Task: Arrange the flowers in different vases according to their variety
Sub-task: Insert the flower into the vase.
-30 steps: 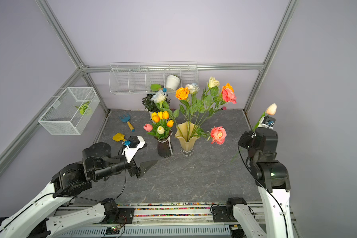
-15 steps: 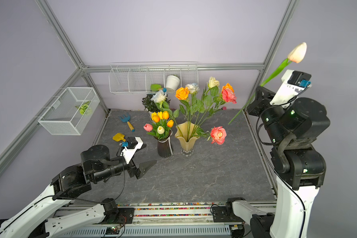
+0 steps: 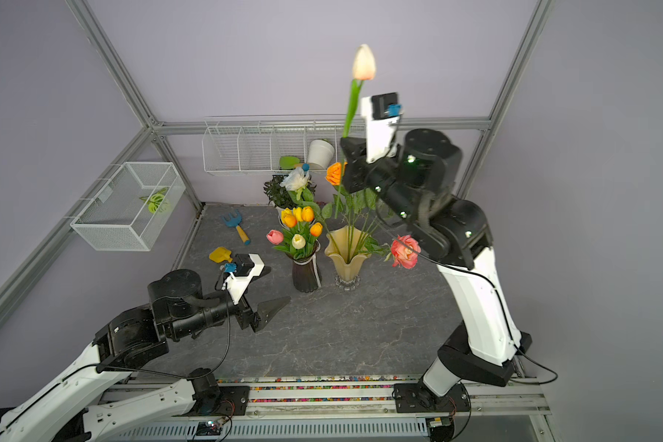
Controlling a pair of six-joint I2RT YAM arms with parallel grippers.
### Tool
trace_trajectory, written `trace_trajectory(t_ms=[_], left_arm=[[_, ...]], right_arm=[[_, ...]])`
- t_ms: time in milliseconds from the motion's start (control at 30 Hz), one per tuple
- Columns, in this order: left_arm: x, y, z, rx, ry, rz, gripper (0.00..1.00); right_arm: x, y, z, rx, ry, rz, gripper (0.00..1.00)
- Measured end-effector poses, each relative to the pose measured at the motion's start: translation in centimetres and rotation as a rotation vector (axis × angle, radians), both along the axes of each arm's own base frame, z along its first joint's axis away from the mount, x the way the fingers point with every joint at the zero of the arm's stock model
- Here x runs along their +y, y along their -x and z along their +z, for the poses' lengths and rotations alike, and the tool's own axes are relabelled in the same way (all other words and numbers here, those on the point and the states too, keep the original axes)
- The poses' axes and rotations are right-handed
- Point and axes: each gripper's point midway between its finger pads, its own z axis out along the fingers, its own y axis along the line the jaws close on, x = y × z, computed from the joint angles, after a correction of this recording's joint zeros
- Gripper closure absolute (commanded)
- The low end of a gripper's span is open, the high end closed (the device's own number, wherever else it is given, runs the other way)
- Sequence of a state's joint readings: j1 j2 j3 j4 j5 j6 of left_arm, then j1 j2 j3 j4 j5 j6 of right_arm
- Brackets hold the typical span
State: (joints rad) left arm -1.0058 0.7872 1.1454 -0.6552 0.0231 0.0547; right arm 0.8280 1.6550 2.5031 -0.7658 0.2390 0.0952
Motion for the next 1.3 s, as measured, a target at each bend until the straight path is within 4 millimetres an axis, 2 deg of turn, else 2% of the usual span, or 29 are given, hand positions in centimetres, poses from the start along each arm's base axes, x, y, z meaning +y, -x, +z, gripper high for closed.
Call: trace_trajectory(t_ms=[100, 200, 267, 333, 400, 567, 700, 800, 867, 1067, 1167, 1233, 1300], left_arm=[[0.0, 0.0, 0.0, 0.000, -0.001, 0.000, 0.09], [0.0, 0.0, 0.0, 0.001, -0.001, 0.000, 0.09], [0.0, 0.0, 0.0, 0.000, -0.001, 0.000, 0.09], [0.0, 0.0, 0.0, 0.000, 0.000, 0.000, 0.09], [0.1, 0.1, 0.1, -0.002, 0.003, 0.000, 0.09], [0.9, 0.4, 0.6, -0.013, 0.017, 0.009, 0.09], [2.1, 0.8, 1.4, -0.033, 0.043, 0.022, 0.09], [2.8, 1.2, 2.0, -0.046, 0.068, 0.028, 0.09], [3.1, 1.3, 2.2, -0.049, 0.079, 0.032, 0.09], [3.4, 1.4, 2.5, -0.047, 0.094, 0.042, 0.09], [3.4, 1.3, 2.3, -0.047, 0.098, 0.046, 0.09], [3.3, 1.2, 2.0, -0.046, 0.096, 0.048, 0.09], [3.1, 1.1, 1.5, -0.044, 0.092, 0.049, 0.09]], right_arm=[[4.7, 1.4, -2.5, -0.028, 0.137, 0.020, 1.00], [8.3, 3.5, -4.8, -0.092, 0.275, 0.010, 1.00], [9.9, 4.6, -6.1, -0.131, 0.345, -0.013, 1.00], [10.7, 5.2, -7.6, -0.150, 0.394, -0.041, 1.00], [10.4, 5.2, -9.5, -0.150, 0.436, -0.083, 1.00], [7.9, 5.0, -14.0, -0.103, 0.464, -0.153, 1.00], [6.5, 5.0, -16.3, -0.024, 0.377, -0.142, 1.00], [5.7, 4.3, -18.0, 0.044, 0.285, -0.122, 1.00], [5.8, 3.8, -19.4, 0.074, 0.242, -0.106, 1.00], [8.0, 3.2, -24.0, 0.062, 0.181, -0.051, 1.00], [8.5, 2.8, -24.2, 0.015, 0.142, -0.050, 1.00], [8.6, 2.6, -23.3, -0.024, 0.106, -0.054, 1.00], [8.5, 2.5, -21.5, -0.074, 0.052, -0.059, 1.00]])
